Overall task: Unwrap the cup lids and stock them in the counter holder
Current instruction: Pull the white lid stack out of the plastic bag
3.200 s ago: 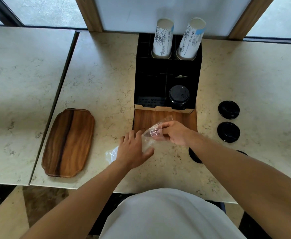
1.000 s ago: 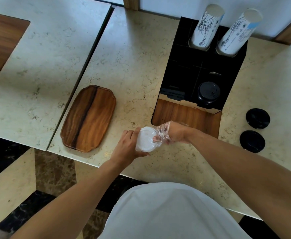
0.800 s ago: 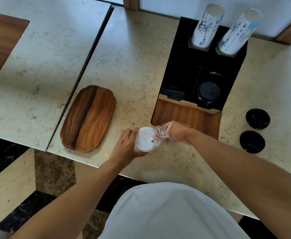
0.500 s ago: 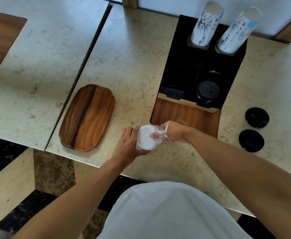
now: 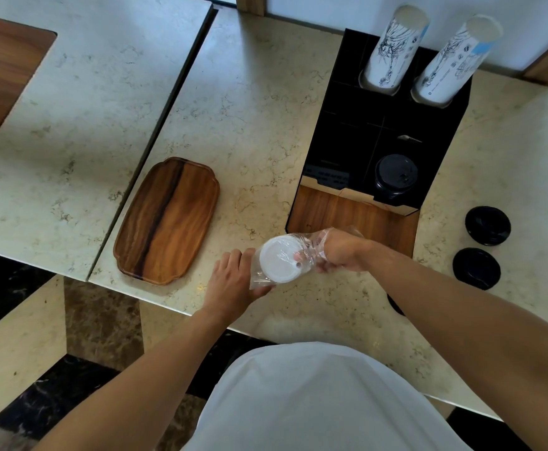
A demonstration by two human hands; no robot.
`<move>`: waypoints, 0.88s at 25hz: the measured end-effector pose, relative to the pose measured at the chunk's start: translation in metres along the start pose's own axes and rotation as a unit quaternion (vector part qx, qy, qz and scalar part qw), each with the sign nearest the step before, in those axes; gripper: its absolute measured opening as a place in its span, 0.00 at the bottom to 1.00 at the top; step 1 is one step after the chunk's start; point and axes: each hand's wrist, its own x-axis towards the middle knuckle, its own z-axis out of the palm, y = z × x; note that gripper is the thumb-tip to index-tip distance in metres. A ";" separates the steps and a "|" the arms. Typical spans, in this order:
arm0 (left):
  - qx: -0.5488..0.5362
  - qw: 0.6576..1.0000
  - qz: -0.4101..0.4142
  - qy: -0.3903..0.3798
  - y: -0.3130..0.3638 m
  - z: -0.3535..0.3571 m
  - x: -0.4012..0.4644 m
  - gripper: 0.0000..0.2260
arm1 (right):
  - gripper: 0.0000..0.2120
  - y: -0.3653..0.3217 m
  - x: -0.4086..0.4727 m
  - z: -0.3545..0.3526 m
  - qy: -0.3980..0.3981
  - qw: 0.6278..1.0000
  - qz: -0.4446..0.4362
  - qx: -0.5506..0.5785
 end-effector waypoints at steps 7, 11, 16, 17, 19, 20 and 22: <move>0.037 0.999 -0.028 -0.007 -0.006 -0.002 0.000 0.31 | 0.06 -0.002 0.004 -0.016 -0.036 0.998 -0.017 0.056; 0.049 0.998 -0.040 -0.023 -0.009 -0.003 -0.009 0.32 | 0.05 -0.006 0.005 -0.028 -0.033 0.998 0.006 0.051; 0.056 0.994 -0.079 -0.044 -0.006 -0.003 -0.024 0.32 | 0.10 -0.019 0.009 -0.035 -0.049 0.998 0.008 0.036; 0.056 0.994 -0.086 -0.048 -0.008 -0.003 -0.028 0.32 | 0.12 -0.022 0.010 -0.038 -0.052 0.998 0.004 0.027; 0.056 0.992 -0.100 -0.050 -0.011 -0.005 -0.034 0.33 | 0.14 -0.025 0.013 -0.043 -0.043 0.999 -0.010 0.006; 0.056 0.992 -0.107 -0.049 -0.013 -0.006 -0.037 0.34 | 0.14 -0.027 0.015 -0.043 -0.034 0.999 -0.017 -0.002; 0.052 0.991 -0.116 -0.044 -0.012 -0.007 -0.040 0.35 | 0.15 -0.028 0.017 -0.041 -0.019 0.999 -0.030 -0.011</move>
